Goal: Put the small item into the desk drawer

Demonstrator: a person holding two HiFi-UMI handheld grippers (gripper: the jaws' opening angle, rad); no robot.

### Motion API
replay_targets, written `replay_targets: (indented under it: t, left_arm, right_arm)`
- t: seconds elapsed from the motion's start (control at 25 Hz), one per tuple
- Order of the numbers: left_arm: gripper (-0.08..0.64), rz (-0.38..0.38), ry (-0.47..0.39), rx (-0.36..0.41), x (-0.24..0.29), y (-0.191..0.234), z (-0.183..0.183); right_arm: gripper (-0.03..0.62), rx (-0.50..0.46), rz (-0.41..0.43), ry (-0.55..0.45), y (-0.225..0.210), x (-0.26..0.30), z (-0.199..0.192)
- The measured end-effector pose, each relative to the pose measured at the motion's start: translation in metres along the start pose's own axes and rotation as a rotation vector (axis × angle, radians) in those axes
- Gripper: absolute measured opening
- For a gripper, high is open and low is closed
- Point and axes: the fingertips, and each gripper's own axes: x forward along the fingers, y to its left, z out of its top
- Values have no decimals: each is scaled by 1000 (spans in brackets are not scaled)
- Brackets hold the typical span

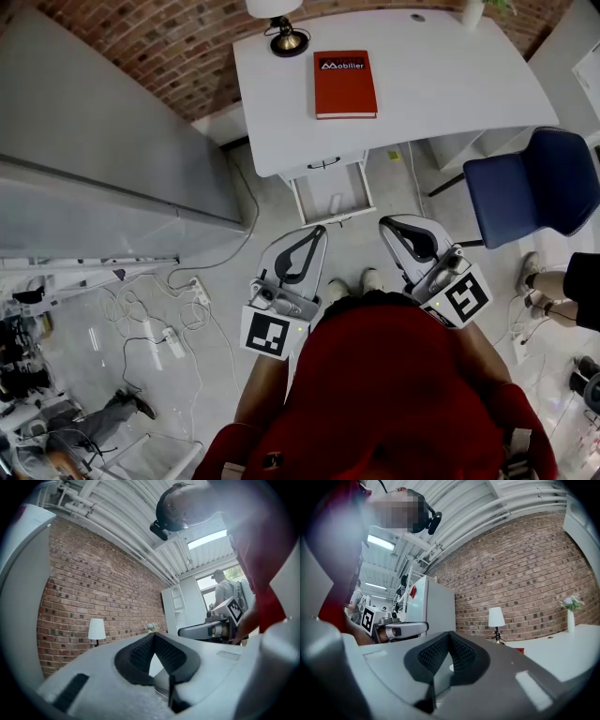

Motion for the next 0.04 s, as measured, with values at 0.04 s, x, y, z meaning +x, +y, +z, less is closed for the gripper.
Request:
replay_targets:
  t: [0.04]
  left_arm:
    - [5, 0, -1, -2, -1, 0, 0]
  right_arm:
    - [11, 0, -1, 1, 1, 0, 0]
